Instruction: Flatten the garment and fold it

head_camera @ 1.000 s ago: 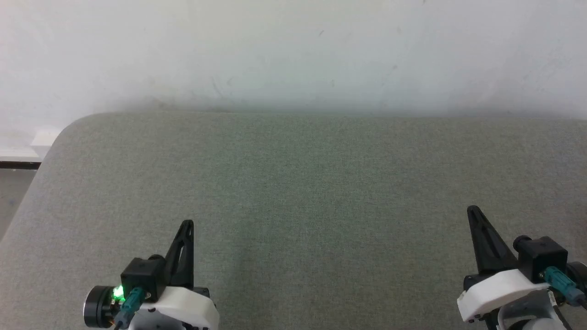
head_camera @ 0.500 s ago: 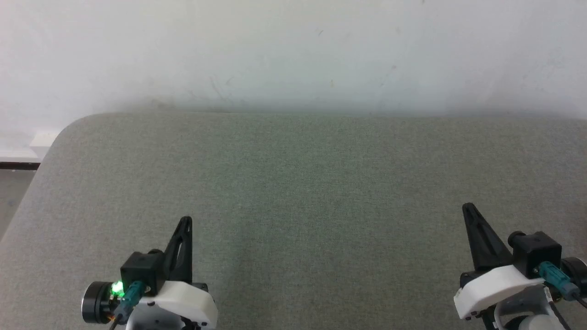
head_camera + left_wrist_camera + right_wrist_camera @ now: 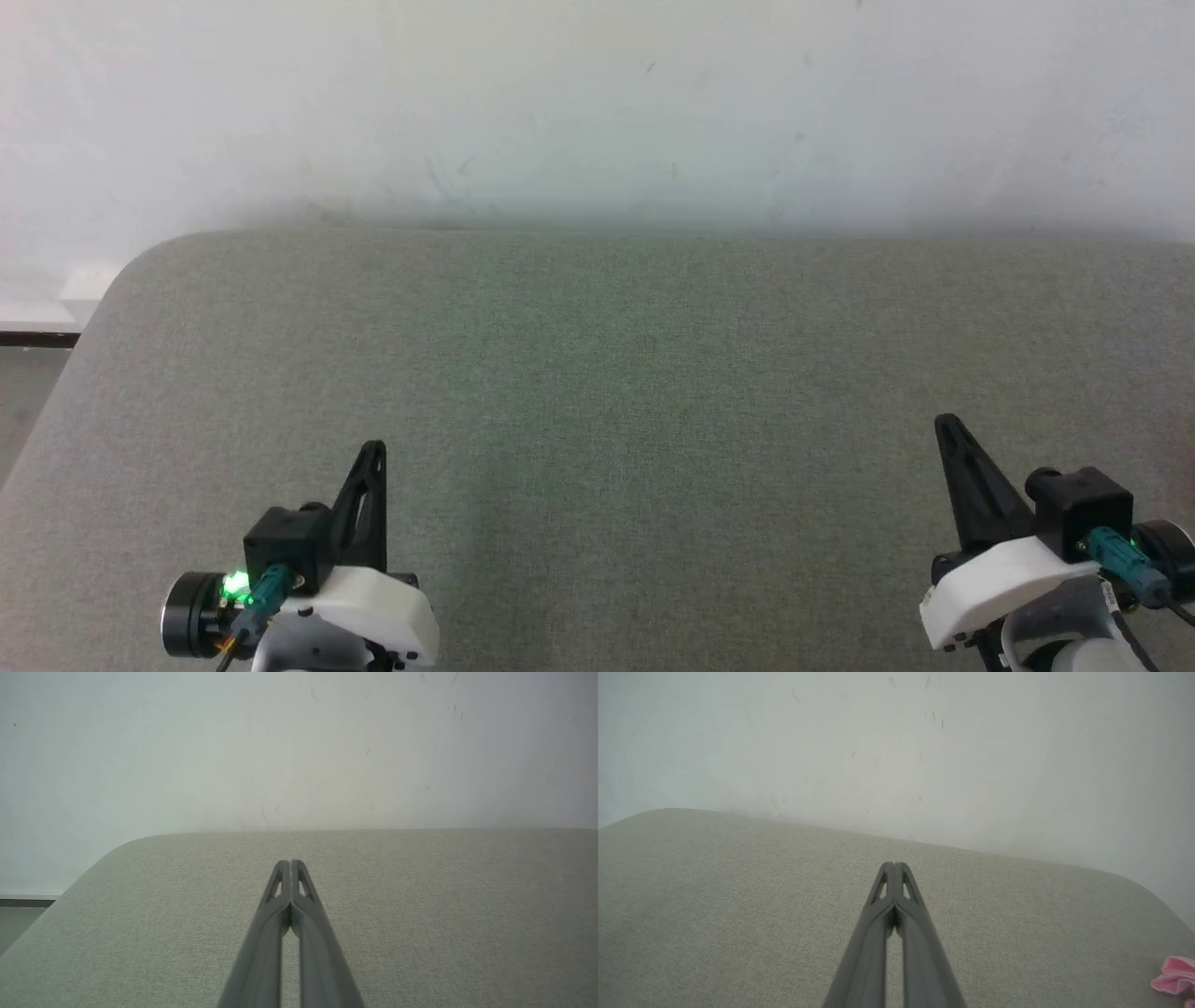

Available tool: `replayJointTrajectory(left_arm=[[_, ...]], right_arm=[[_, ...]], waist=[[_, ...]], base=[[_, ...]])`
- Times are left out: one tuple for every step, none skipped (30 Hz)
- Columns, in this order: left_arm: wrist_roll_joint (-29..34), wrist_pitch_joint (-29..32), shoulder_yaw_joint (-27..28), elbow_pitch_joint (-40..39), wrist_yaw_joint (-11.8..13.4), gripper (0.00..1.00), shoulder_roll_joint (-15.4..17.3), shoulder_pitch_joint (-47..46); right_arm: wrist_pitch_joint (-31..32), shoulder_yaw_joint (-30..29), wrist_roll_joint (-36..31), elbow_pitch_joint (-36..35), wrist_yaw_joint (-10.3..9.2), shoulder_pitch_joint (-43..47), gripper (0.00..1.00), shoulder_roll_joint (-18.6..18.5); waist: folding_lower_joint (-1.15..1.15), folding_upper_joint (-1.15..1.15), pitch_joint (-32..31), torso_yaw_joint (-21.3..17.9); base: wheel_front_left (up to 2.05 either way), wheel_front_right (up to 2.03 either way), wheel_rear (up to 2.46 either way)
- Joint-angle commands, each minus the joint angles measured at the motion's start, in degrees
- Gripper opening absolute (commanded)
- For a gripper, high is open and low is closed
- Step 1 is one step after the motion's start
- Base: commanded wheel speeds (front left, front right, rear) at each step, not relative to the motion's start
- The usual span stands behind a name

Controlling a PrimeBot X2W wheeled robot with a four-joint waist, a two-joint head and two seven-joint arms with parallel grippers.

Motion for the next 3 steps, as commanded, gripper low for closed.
replayJointTrajectory(left_arm=[[0.77,0.46,0.42,-0.34,0.27,0.0,-0.25,-1.0],[0.82,0.58,0.45,-0.35,0.27,0.0,-0.26,-1.04],[0.86,0.69,0.49,-0.36,0.28,0.0,-0.26,-1.07]], right_arm=[[0.44,0.28,-0.68,-0.4,-0.1,-0.86,0.0,0.2],[0.54,0.32,-0.72,-0.43,-0.1,-0.88,0.0,0.21],[0.64,0.37,-0.76,-0.45,-0.1,-0.9,0.0,0.21]], waist=[[0.0,-0.01,0.0,-0.01],[0.0,-0.01,0.0,-0.02],[0.0,-0.01,-0.01,-0.03]], base=[[0.0,0.0,0.0],[0.0,0.0,0.0],[0.0,0.0,0.0]])
